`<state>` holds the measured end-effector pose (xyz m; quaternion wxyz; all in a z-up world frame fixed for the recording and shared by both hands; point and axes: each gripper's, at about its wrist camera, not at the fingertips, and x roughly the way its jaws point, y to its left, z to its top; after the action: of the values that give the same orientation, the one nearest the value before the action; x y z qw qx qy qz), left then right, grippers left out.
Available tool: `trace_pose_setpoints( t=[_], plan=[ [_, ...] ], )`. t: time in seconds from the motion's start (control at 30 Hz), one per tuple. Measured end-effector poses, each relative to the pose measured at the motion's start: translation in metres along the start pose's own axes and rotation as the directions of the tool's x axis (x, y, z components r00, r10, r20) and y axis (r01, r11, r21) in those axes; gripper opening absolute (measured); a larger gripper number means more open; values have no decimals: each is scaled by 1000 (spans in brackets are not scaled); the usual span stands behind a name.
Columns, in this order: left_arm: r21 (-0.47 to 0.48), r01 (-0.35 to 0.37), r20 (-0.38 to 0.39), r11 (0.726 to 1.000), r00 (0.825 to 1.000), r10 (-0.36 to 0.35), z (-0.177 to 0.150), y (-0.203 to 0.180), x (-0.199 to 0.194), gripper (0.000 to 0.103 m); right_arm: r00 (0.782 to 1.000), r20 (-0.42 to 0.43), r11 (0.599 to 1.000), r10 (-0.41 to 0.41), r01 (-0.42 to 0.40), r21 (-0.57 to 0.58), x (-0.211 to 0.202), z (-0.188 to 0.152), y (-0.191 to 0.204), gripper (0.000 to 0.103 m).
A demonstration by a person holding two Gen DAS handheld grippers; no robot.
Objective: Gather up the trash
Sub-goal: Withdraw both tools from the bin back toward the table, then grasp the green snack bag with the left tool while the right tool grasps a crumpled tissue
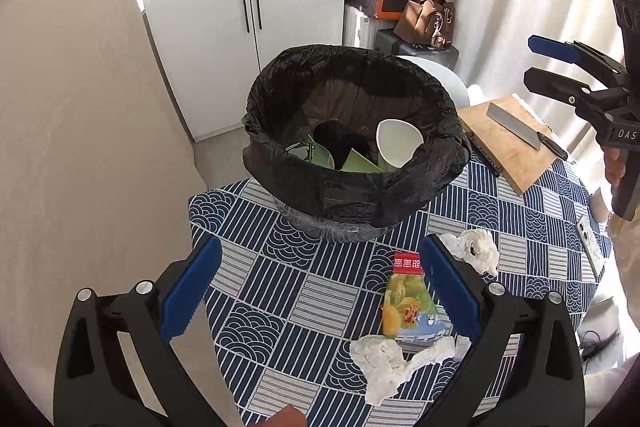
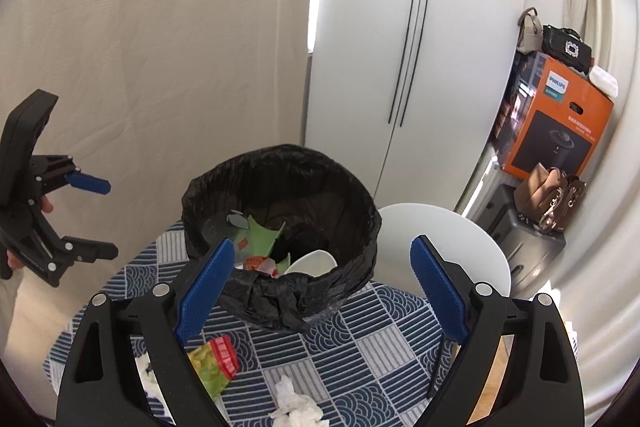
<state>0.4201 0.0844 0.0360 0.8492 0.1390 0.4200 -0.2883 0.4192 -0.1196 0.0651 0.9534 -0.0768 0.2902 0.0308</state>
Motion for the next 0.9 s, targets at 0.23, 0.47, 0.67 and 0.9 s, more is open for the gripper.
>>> trace_pose_setpoints(
  t=[0.23,0.47,0.67,0.9],
  plan=[
    [-36,-42,-17,998,999,41,-26,-18,-17,97,999,-18,999,29,-30,-44,-14,-19,4,85],
    [-69,-82,-40,994,996,79,-49,-35,-25,97,997,-48,996,54,-57,-67,-20,-42,5,85],
    [-80,-117,-52,990,992,113,-69,-56,-31,97,993,-83,993,86,-92,-68,-22,-63,7,85],
    [-86,-138,-70,987,989,132,-85,-73,-33,97,984,-138,991,116,-125,-56,-19,-87,5,85]
  ],
)
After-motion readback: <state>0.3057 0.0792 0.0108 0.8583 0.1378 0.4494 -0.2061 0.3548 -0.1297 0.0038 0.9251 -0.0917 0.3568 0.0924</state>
